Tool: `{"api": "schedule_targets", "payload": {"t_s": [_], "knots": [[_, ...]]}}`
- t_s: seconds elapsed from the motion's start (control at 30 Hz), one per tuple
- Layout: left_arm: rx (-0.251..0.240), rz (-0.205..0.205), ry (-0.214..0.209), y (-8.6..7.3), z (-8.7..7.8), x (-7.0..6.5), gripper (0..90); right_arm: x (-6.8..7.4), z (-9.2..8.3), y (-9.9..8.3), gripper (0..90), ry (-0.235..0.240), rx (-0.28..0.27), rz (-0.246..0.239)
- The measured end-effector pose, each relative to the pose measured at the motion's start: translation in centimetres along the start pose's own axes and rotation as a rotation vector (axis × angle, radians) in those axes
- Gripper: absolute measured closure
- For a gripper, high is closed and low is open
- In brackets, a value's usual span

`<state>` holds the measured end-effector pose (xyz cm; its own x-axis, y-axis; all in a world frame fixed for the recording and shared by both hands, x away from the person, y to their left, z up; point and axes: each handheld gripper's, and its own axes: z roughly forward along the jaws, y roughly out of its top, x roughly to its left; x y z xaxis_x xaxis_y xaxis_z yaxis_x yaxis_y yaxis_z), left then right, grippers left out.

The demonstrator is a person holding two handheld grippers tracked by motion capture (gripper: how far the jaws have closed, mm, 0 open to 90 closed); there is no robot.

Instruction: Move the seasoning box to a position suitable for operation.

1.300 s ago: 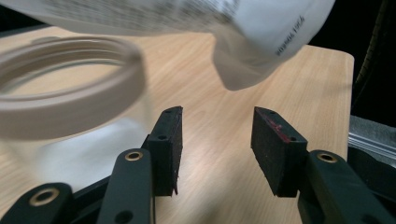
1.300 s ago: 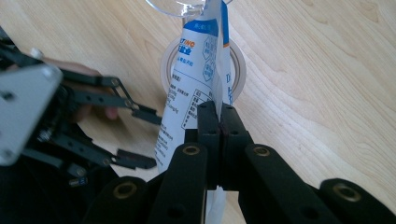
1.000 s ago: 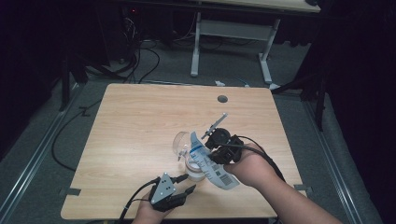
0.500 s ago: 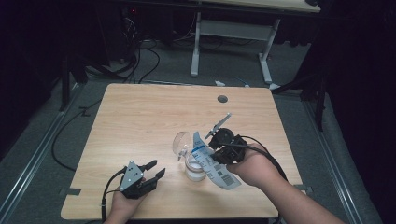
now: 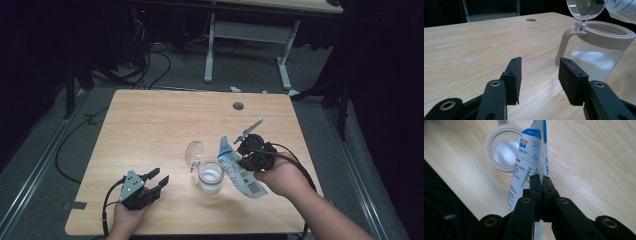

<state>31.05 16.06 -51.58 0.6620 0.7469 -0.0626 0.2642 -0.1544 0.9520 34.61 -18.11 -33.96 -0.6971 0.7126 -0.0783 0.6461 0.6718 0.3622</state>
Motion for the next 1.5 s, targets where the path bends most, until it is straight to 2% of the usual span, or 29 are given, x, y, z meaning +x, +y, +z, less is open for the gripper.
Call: {"api": "schedule_targets", "payload": {"t_s": [0.3, 0.33, 0.8, 0.97, 1.0, 1.2, 1.5], "knots": [[0.003, -0.006, -0.006, -0.1, 0.1, 0.0, 53.8, -2.0, 1.3, -1.2, 89.6, -0.043, 0.005, 0.050], [0.003, -0.010, -0.008, -0.1, 0.1, 0.0, 53.7, -2.6, 1.7, -1.5, 89.7, -0.048, -0.002, 0.064], [0.012, -0.027, -0.002, -0.3, 0.1, 0.2, 53.8, -5.8, 3.6, -3.6, 89.7, -0.104, 0.006, 0.125], [0.014, -0.029, 0.001, -0.3, 0.1, 0.3, 53.8, -6.6, 4.2, -4.1, 89.6, -0.118, 0.020, 0.126], [0.012, -0.032, 0.002, -0.4, 0.1, 0.3, 53.8, -7.0, 4.5, -4.3, 89.7, -0.126, 0.028, 0.139], [0.014, -0.038, 0.008, -0.4, 0.0, 0.4, 53.8, -7.9, 4.9, -4.2, 89.7, -0.156, 0.039, 0.134], [0.012, -0.045, 0.009, -0.4, -0.2, 0.6, 53.8, -8.0, 5.6, -3.6, 89.8, -0.195, 0.019, 0.124]]}}
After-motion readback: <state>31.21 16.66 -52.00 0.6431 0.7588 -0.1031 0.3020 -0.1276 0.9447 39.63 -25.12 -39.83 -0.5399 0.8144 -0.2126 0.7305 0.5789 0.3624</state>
